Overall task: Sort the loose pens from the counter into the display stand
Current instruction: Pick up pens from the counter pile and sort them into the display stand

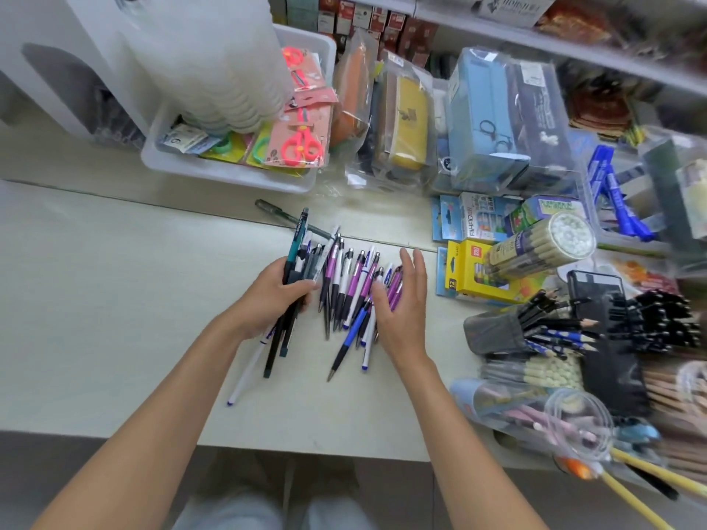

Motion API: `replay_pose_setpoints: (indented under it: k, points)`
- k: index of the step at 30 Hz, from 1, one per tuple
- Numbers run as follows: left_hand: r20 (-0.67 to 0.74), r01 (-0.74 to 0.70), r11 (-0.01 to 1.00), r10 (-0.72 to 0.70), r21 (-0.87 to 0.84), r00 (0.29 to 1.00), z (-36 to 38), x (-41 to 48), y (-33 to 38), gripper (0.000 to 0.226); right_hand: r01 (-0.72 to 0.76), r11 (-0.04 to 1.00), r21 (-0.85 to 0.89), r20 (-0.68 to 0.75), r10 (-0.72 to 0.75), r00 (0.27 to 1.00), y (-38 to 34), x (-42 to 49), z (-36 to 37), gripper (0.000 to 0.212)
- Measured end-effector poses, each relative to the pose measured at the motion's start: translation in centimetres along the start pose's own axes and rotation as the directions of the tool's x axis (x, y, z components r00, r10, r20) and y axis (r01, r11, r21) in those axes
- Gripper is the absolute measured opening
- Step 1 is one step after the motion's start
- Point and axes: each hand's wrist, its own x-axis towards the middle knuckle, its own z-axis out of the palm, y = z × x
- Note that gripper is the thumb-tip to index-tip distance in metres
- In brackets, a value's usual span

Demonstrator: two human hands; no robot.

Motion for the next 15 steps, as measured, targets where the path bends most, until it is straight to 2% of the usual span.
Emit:
replay_pose_setpoints:
  k: [2, 3, 5, 8, 10, 12, 13, 14, 15]
  points:
    - [0.062, 0.024, 0.994, -0.018, -0.103, 0.998, -0.8, -0.7, 0.5, 0.011, 0.023, 0.996, 0.087, -0.060, -0.018, 0.998, -2.4, 0.6, 0.0, 0.055]
    - [0.078, 0.031, 0.989, -0.020, -0.146, 0.997, -1.1, -1.0, 0.8, 0.011, 0.012, 0.987, 0.159, -0.046, -0.004, 0.999, -4.0, 1.0, 0.1, 0.050]
    - [0.083, 0.024, 0.970, -0.004, -0.240, 0.997, -1.7, -1.5, 1.7, 0.010, -0.078, 0.948, 0.307, 0.066, 0.060, 0.996, -7.3, 2.1, 0.6, 0.039]
    - [0.022, -0.039, 0.926, 0.050, -0.375, 0.998, -2.7, -1.8, 3.4, 0.009, -0.171, 0.900, 0.401, 0.167, 0.111, 0.980, -10.4, 3.0, 1.5, 0.033]
    - [-0.041, -0.093, 0.886, 0.083, -0.455, 0.996, -3.3, -1.8, 4.7, 0.008, -0.202, 0.899, 0.388, 0.286, 0.091, 0.954, -11.1, 2.1, 1.9, 0.046]
    - [-0.116, -0.154, 0.843, 0.109, -0.516, 0.987, -3.8, -1.7, 5.7, 0.008, -0.253, 0.927, 0.278, 0.516, 0.078, 0.853, -10.6, 0.3, 2.7, 0.069]
    - [-0.159, -0.187, 0.832, 0.120, -0.522, 0.980, -4.1, -1.6, 6.1, 0.010, -0.259, 0.943, 0.207, 0.609, 0.083, 0.789, -10.6, -0.7, 3.1, 0.073]
    - [-0.201, -0.220, 0.827, 0.132, -0.518, 0.971, -4.3, -1.3, 6.3, 0.011, -0.251, 0.956, 0.155, 0.663, 0.088, 0.744, -10.5, -1.3, 3.4, 0.065]
    - [-0.236, -0.247, 0.823, 0.142, -0.511, 0.961, -4.6, -1.1, 6.4, 0.013, -0.225, 0.967, 0.116, 0.681, 0.087, 0.727, -10.5, -1.6, 3.6, 0.048]
